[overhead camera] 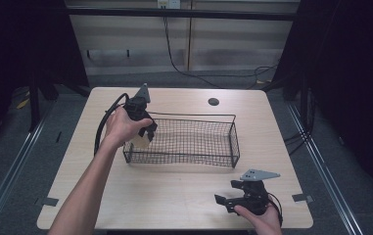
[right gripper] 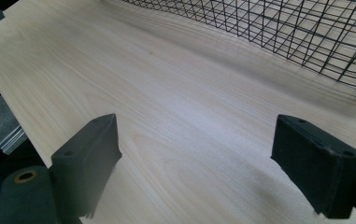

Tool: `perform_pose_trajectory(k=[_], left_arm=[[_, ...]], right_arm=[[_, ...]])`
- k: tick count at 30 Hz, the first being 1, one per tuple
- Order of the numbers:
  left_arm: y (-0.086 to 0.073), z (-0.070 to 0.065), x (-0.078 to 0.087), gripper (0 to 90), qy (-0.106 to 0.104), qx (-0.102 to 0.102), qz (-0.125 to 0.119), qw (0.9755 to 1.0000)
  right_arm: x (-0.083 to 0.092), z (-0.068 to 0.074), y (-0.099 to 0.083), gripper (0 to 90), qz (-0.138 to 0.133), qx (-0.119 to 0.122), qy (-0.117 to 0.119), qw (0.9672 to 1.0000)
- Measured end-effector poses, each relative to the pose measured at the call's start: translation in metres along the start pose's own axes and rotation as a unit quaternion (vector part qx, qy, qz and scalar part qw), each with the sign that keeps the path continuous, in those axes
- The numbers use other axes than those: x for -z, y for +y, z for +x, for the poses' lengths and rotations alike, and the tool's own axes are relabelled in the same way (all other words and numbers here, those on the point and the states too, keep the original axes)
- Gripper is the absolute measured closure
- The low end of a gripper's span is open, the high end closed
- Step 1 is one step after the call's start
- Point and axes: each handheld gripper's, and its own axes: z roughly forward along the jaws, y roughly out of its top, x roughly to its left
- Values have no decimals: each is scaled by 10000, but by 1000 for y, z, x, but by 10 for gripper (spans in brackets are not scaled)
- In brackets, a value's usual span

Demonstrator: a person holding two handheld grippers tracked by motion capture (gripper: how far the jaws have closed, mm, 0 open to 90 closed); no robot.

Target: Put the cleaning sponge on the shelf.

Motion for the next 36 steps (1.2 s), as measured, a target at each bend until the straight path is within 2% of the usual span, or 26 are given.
perform_pose_trajectory(k=[5, 7, 8, 11, 13, 19, 21, 25, 26, 29, 31, 32, 34, 36], left_arm=[[0, 0, -7, 261, 74, 170, 44, 9998], [1, 0, -9, 261, 70, 170, 128, 9997], [1, -1, -10, 261, 133, 229, 121, 9996], [1, -3, -12, 261, 139, 233, 124, 9996], [2, -4, -16, 261, 92, 310, 150, 9994], [2, 0, -27, 261, 151, 564, 245, 9980], [1, 1, -29, 261, 143, 611, 197, 9978], [1, 2, -32, 260, 91, 648, 272, 9975], [1, 2, -34, 261, 72, 731, 269, 9969], [1, 2, -38, 260, 130, 809, 282, 9962], [1, 1, -39, 260, 173, 744, 311, 9966], [1, 0, -40, 260, 167, 801, 285, 9962], [1, 0, -41, 260, 230, 766, 327, 9963], [2, -1, -43, 260, 292, 814, 314, 9958]], right_arm=[[0, 0, 0, 146, 2, -16, -2, 10000], [0, 0, 0, 147, 2, -17, -4, 10000], [0, 0, 0, 146, 3, -7, 1, 10000], [0, 0, 0, 146, 3, -8, 3, 10000], [0, 0, 0, 146, -1, -9, -1, 10000], [1, 0, 0, 146, -12, 1, 9, 10000], [0, 0, 0, 147, 1, 12, 10, 10000], [0, 0, 0, 146, 6, 12, 8, 10000], [0, 0, 0, 147, 5, 6, 6, 10000], [0, 0, 0, 146, 5, 17, 6, 10000], [0, 0, 0, 146, 5, 6, 12, 10000], [0, 0, 0, 146, 8, 8, 10, 10000], [0, 0, 0, 147, 17, 8, 18, 10000], [0, 0, 0, 147, 14, 7, 15, 10000]])
